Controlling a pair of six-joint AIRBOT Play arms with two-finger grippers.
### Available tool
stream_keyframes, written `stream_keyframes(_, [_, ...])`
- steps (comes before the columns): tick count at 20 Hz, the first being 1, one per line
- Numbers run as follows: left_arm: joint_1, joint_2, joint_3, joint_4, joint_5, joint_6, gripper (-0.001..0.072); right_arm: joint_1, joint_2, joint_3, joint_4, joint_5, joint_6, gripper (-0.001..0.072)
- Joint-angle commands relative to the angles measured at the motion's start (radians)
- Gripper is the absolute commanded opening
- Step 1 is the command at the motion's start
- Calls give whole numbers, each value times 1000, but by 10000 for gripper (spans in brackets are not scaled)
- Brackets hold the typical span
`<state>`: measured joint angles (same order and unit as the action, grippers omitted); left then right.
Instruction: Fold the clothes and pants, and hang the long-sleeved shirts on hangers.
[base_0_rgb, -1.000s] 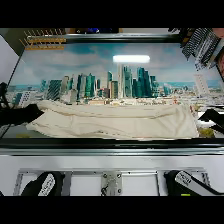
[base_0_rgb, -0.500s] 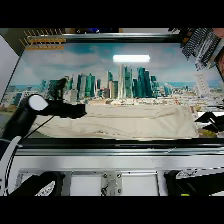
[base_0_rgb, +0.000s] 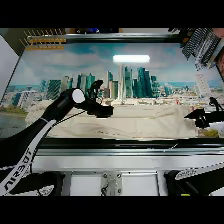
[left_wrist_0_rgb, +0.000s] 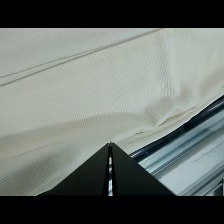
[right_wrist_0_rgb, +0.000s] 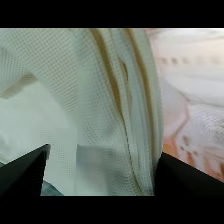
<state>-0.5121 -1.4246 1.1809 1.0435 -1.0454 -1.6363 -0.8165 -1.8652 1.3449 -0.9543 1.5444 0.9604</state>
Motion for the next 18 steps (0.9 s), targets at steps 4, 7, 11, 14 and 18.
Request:
stream_keyframes(4, [-60,-80,26,0,27,-2,18,43,-5,-7,-30,52,-4,232])
stream_keyframes(7, [-60,-105,26,-31,69,-2,18,45,14,-7,-33,58,10,27])
stream_keyframes(11, [-60,-149,26,-108,168,15,17,62,140,2,-89,56,54,26])
stream_keyframes(14, [-71,-206,41,-201,211,84,17,105,273,22,-170,64,119,26])
stream_keyframes(18, [-132,-343,201,-199,195,122,17,220,442,58,-256,134,197,26])
